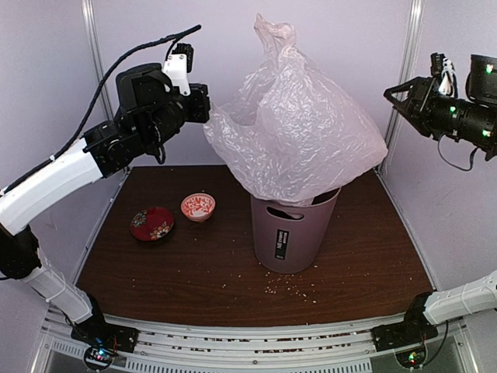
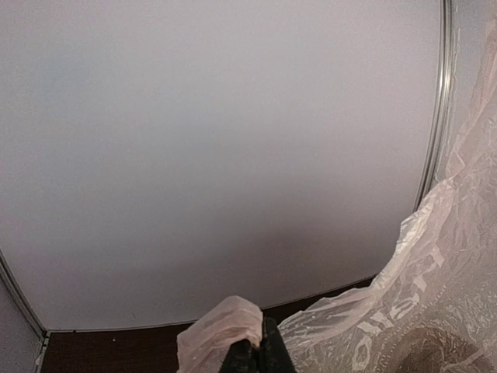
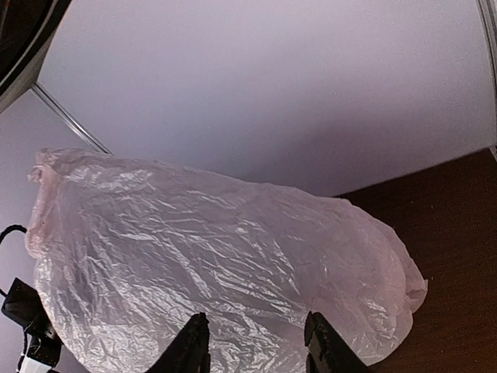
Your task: Put the trash bags into the trash bin
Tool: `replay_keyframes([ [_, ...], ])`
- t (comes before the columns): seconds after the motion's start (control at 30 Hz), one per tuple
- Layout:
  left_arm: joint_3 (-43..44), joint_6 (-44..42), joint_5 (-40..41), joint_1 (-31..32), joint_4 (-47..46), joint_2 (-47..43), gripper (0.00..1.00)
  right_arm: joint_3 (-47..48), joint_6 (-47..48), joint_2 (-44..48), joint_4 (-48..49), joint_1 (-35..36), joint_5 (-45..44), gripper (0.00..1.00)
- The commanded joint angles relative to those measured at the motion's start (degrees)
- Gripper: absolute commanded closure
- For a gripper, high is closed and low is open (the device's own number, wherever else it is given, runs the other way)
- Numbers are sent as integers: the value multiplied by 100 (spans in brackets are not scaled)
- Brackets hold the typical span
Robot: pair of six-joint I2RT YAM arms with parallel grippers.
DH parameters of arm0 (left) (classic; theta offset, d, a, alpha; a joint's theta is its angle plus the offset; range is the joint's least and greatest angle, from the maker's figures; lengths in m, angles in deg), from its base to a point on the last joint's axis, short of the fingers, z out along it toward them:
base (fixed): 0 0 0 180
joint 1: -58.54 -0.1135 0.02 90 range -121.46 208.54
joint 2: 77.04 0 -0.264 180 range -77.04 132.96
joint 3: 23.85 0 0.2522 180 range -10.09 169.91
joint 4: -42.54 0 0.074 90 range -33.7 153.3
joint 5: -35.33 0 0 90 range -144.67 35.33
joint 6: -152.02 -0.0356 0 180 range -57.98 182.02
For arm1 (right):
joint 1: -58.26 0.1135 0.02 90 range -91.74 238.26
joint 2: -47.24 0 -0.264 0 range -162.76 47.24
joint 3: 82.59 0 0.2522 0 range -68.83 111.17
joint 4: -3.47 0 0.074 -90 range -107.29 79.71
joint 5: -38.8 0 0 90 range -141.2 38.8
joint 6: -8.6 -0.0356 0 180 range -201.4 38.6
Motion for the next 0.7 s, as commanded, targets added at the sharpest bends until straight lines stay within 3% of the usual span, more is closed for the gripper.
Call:
replay_keyframes([
  [0.0,-192,-135,28,-42,-207,-285,100,-296,-244,-237,-843,-29,-245,62],
  [0.13,-245,-92,-21,-46,-173,-331,100,-566,-343,-248,-897,-105,-153,70],
  [0.27,-373,-22,-103,-50,-222,-403,100,-481,-329,-357,-791,-278,19,72],
  [0.5,-288,-86,-167,-46,-207,-449,100,466,-138,-733,-1274,-614,-31,74],
  [0.67,-408,-57,-188,-48,-242,-606,100,229,-75,-796,-1613,-895,-15,76],
])
